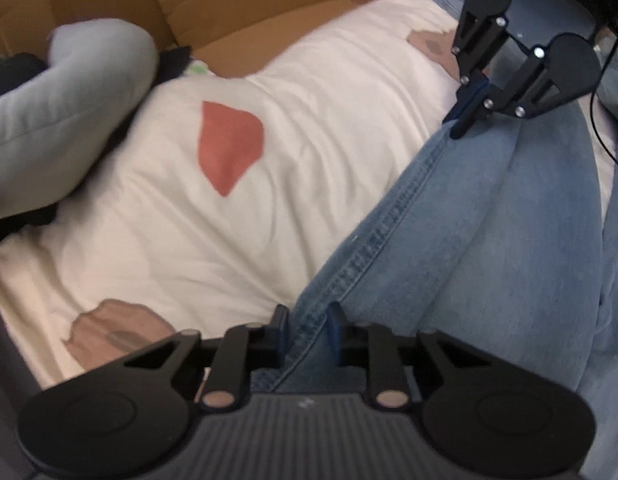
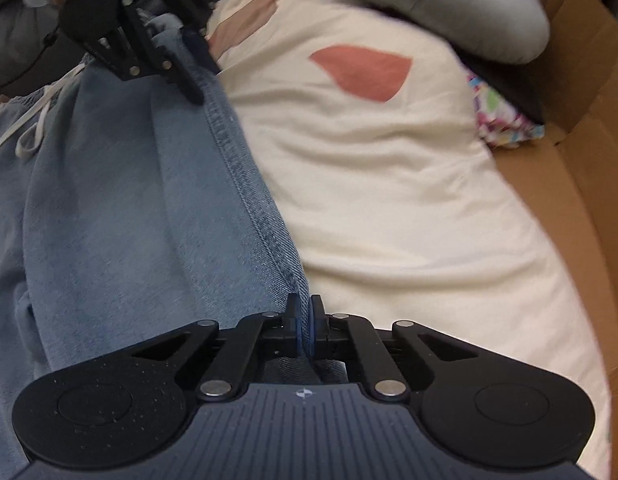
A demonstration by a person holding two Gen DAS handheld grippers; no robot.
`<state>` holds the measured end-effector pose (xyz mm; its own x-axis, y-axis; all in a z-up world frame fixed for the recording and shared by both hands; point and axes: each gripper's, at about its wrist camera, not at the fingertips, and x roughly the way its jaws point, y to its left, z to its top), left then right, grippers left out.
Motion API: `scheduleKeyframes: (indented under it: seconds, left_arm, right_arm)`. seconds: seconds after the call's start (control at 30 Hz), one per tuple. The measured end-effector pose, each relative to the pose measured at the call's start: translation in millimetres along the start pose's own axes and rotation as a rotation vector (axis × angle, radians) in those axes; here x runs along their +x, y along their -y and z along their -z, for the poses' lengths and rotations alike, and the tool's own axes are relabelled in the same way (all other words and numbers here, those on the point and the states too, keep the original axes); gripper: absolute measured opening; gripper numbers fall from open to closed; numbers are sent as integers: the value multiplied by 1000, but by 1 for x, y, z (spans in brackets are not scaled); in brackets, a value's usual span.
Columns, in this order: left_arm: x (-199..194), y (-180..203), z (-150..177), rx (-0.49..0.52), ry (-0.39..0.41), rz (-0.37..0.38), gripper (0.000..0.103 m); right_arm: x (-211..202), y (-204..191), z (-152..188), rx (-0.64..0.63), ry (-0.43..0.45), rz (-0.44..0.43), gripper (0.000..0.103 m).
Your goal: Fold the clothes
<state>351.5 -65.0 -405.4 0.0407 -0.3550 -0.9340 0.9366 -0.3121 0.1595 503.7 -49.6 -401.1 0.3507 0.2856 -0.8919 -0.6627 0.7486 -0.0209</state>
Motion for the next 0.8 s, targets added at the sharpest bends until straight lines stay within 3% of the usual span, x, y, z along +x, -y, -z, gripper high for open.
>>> scheduleKeyframes:
  seconds: [0.17,0.37,0.57,0.8]
  left_arm:
    - [-15,-13,-3,-41,74,-69,6]
    - [-6,-25,-12,-90,124,-112,5]
    - [-15,-35,-6,-205,128,-158,17]
    - [-61,-41,23,-236,104,-200,10]
  right_arm:
    - [-13,13,-18,-10,19,103,1]
    - [-8,25,-38,-25,-5,204,1]
    - [18,33,-48,-21,-80,233,1]
    - [41,39,-49,-16,-125,226,2]
